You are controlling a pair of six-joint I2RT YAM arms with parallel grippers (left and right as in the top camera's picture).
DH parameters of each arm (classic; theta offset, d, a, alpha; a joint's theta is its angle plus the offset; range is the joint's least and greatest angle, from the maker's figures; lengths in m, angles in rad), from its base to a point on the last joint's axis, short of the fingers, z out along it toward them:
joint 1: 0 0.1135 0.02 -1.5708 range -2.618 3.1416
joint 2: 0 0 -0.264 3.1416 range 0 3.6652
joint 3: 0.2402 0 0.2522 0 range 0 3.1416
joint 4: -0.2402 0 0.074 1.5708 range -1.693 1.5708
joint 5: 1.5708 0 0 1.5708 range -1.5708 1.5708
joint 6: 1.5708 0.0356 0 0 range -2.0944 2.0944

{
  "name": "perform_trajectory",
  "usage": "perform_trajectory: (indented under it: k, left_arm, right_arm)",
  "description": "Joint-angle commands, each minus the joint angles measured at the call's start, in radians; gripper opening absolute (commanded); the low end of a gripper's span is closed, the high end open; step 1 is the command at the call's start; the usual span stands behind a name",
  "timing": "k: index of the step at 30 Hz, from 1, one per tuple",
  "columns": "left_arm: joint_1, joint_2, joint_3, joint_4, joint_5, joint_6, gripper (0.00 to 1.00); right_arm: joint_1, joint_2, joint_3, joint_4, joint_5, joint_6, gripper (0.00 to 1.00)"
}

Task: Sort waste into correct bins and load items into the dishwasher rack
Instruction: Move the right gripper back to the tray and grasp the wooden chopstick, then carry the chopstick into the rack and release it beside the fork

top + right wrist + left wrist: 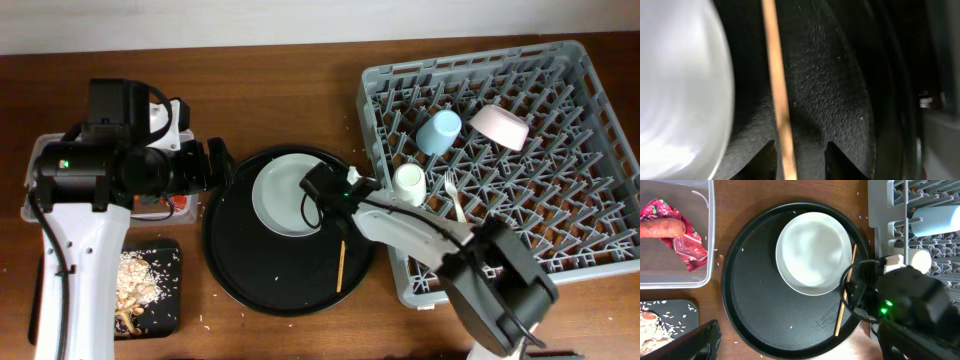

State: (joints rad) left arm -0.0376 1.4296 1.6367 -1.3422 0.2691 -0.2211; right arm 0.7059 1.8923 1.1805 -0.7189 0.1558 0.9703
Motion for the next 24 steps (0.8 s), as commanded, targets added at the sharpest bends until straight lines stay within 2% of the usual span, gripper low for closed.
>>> perform_trajectory:
  k: [1, 8, 13, 17, 20, 24]
  left_arm:
    - [0.003, -0.011, 0.018, 0.002, -0.003, 0.013, 0.99]
    - [0.003, -0.011, 0.018, 0.002, -0.003, 0.013, 0.99]
    - [0.003, -0.011, 0.018, 0.002, -0.003, 0.013, 0.99]
    - [0.003, -0.011, 0.018, 0.002, -0.003, 0.013, 0.99]
    - [0.003, -0.011, 0.018, 0.002, -0.003, 0.013, 0.99]
    - [0.003, -0.011, 0.018, 0.002, -0.003, 0.013, 0.99]
  right_arm:
    - [0.002, 0.041, -0.005, 0.006, -0.002, 0.016, 0.31]
    - [0.002, 0.045, -0.005, 0.009, -0.021, 0.015, 0.04]
    - [-0.001, 0.04, 0.019, 0.0, -0.051, -0.001, 0.04]
    - [-0.002, -0.012, 0.155, -0.105, -0.126, -0.119, 0.04]
    - [-0.002, -0.049, 0.238, -0.193, -0.126, -0.284, 0.04]
    - [-0.025, -0.109, 0.377, -0.405, -0.117, -0.479, 0.04]
